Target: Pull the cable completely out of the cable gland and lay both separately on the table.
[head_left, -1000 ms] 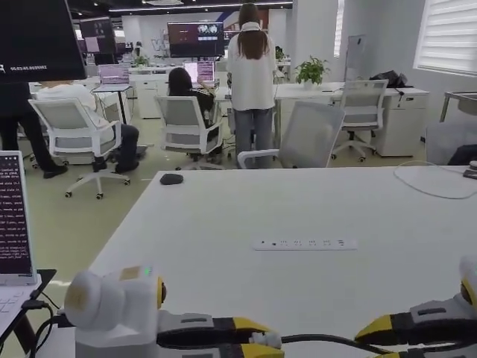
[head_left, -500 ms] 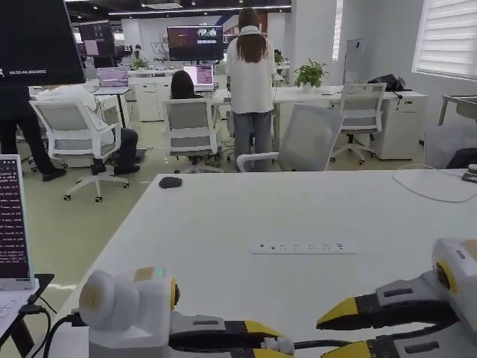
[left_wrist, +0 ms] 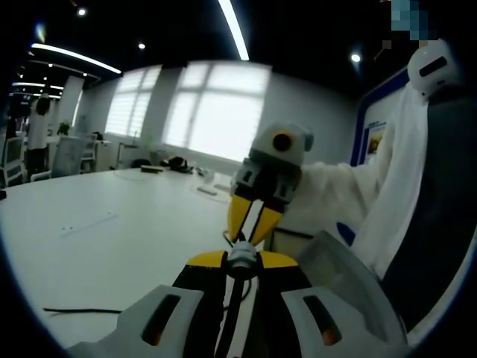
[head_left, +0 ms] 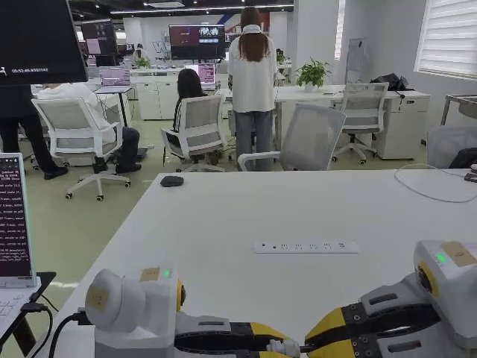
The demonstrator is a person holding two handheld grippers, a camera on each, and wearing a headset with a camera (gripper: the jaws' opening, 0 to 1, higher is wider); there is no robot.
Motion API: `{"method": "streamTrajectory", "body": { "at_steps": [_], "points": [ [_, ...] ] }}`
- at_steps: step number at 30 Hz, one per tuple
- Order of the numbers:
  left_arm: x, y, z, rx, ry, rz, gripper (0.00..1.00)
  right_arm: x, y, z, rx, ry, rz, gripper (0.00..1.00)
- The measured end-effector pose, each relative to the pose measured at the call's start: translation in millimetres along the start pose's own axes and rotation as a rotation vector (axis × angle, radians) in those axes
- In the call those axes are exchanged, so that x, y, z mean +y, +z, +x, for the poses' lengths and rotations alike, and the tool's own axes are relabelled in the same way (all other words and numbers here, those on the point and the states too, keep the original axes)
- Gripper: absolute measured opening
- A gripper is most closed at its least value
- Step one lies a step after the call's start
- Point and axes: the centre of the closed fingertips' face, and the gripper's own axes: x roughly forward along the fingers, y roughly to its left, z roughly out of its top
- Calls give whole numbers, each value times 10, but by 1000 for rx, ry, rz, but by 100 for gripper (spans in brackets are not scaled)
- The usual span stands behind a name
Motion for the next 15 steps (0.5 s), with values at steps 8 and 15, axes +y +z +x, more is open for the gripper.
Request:
{"method": "streamTrajectory", "body": {
  "at_steps": [8,15],
  "points": [
    [-2,-3,-14,-1,-1,1,16,15,-10,12,-3,3,-22,4],
    [20,-4,-64,-3,13,-1,16,-16,-100,-72,6,-18,-6,4]
  ]
}}
